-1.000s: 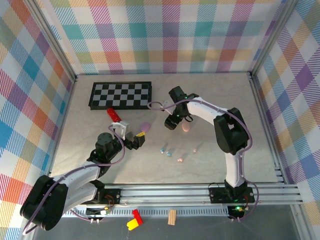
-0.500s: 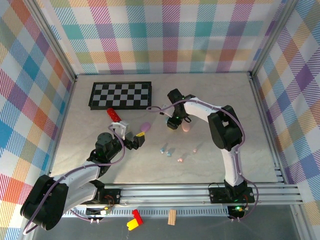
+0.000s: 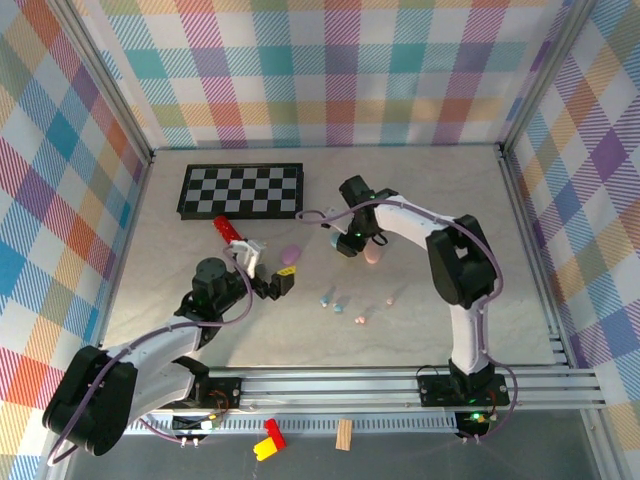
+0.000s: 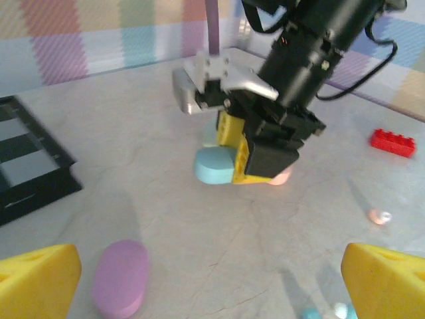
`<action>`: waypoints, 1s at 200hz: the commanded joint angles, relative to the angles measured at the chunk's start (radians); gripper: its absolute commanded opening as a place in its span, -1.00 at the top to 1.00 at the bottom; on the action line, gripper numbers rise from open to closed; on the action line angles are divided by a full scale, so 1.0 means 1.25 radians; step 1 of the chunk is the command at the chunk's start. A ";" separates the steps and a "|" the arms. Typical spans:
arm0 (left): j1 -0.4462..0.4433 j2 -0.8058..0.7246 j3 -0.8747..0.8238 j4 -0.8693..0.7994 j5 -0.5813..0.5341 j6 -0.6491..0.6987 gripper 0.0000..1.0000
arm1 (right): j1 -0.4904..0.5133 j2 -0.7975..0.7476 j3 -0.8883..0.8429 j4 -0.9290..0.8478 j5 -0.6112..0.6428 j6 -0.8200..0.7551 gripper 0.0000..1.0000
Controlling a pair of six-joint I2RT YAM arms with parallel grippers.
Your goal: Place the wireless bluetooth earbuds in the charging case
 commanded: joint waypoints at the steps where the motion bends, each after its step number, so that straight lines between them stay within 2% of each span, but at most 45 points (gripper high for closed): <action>1: -0.008 0.019 0.052 -0.053 0.145 0.080 -0.96 | -0.004 -0.108 -0.037 -0.032 -0.083 0.027 0.34; 22: -0.026 0.025 0.089 -0.081 0.219 0.110 -0.98 | -0.002 -0.187 -0.081 -0.061 -0.138 0.035 0.33; 54: -0.082 0.050 0.173 -0.242 0.273 0.197 -0.99 | 0.014 -0.300 -0.123 -0.121 -0.231 0.043 0.33; 113: -0.122 0.079 0.226 -0.269 0.372 0.165 -0.92 | 0.069 -0.481 -0.164 -0.206 -0.377 -0.011 0.32; 132: -0.126 0.094 0.248 -0.270 0.400 0.134 -0.86 | 0.078 -0.501 -0.163 -0.201 -0.405 -0.021 0.33; 170: -0.142 0.119 0.293 -0.324 0.439 0.114 -0.75 | 0.097 -0.479 -0.136 -0.220 -0.399 -0.040 0.34; 200: -0.149 0.129 0.297 -0.285 0.474 0.063 -0.67 | 0.107 -0.458 -0.124 -0.215 -0.385 -0.047 0.34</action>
